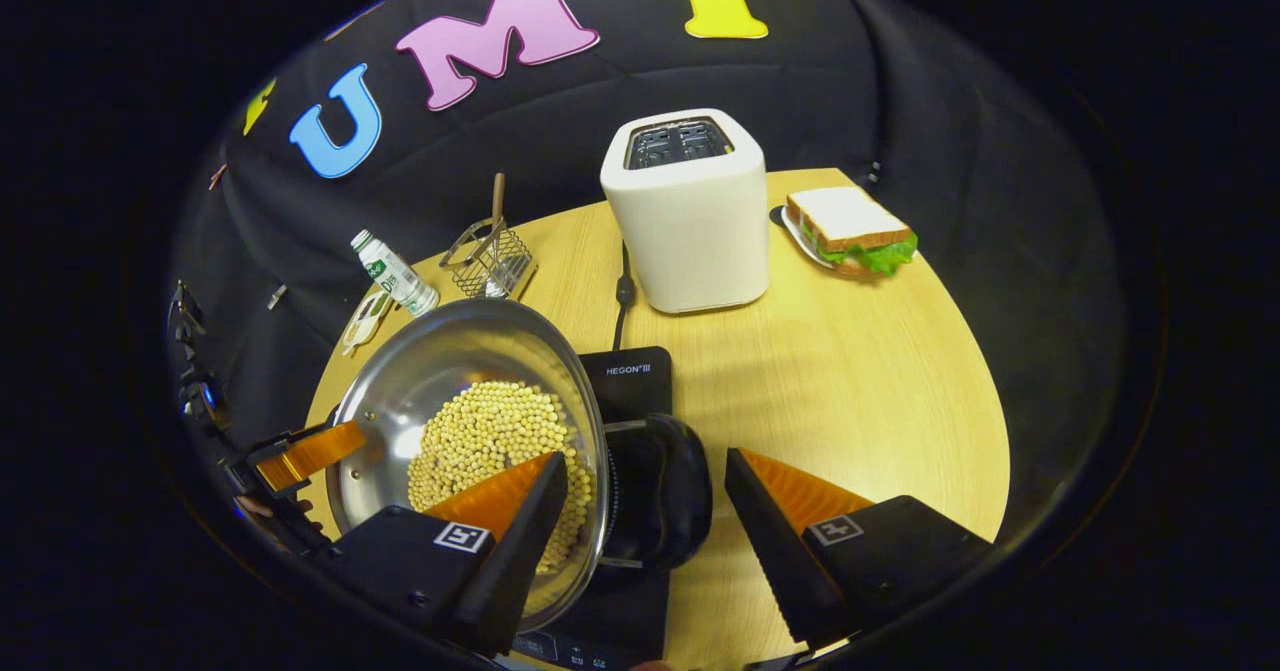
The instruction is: First push the handle of the pot to place it horizontally, then grasp the pot with both hands and set it on the induction cooktop.
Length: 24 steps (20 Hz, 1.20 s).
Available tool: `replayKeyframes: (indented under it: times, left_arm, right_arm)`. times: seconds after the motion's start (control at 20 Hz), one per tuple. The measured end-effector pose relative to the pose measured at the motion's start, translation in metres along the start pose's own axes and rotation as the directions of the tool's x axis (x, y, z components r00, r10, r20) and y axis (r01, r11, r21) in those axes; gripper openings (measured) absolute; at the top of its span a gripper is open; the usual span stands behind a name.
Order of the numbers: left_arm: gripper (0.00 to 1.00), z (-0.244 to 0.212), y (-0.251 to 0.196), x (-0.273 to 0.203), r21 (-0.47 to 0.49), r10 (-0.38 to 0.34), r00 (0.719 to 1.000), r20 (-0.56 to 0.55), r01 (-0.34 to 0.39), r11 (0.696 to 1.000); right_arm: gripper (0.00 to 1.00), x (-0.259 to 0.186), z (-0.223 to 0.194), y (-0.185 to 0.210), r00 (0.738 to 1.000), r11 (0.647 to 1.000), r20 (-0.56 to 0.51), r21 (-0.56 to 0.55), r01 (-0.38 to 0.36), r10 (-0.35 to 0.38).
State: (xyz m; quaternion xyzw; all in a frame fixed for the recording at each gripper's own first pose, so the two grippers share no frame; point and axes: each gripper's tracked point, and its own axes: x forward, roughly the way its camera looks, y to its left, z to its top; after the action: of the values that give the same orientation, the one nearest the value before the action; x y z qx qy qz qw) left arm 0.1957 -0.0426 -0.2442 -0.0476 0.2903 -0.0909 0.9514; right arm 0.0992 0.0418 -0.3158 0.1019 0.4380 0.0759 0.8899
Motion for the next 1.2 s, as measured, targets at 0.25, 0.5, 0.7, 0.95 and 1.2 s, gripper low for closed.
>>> replayKeyframes:
  times: [0.25,0.5,0.7,0.95,1.2]
  left_arm:
    - [0.96,0.018,-0.002,-0.066,-0.021,0.056,0.989,0.135,-0.054,0.998]
    - [0.95,0.046,0.004,-0.148,-0.011,0.096,0.946,0.309,-0.098,0.995]
    - [0.95,0.067,0.025,-0.212,0.023,0.133,0.881,0.454,-0.161,0.987]
    - [0.95,0.053,0.019,-0.261,0.032,0.200,0.822,0.532,-0.256,0.966]
    - [0.95,0.037,0.004,-0.296,0.044,0.179,0.788,0.590,-0.253,0.966]
  right_arm:
    - [0.99,-0.058,0.006,0.013,0.995,0.997,0.097,0.069,0.024,-0.030]
    - [0.99,-0.127,0.017,0.018,0.965,0.993,0.249,0.100,0.064,-0.088]
    - [0.99,-0.181,0.035,0.013,0.889,0.989,0.435,0.082,0.122,-0.145]
    - [0.98,-0.242,0.046,0.035,0.778,0.987,0.613,0.013,0.163,-0.137]
    - [0.98,-0.284,0.030,0.065,0.716,0.981,0.695,-0.094,0.171,-0.058]
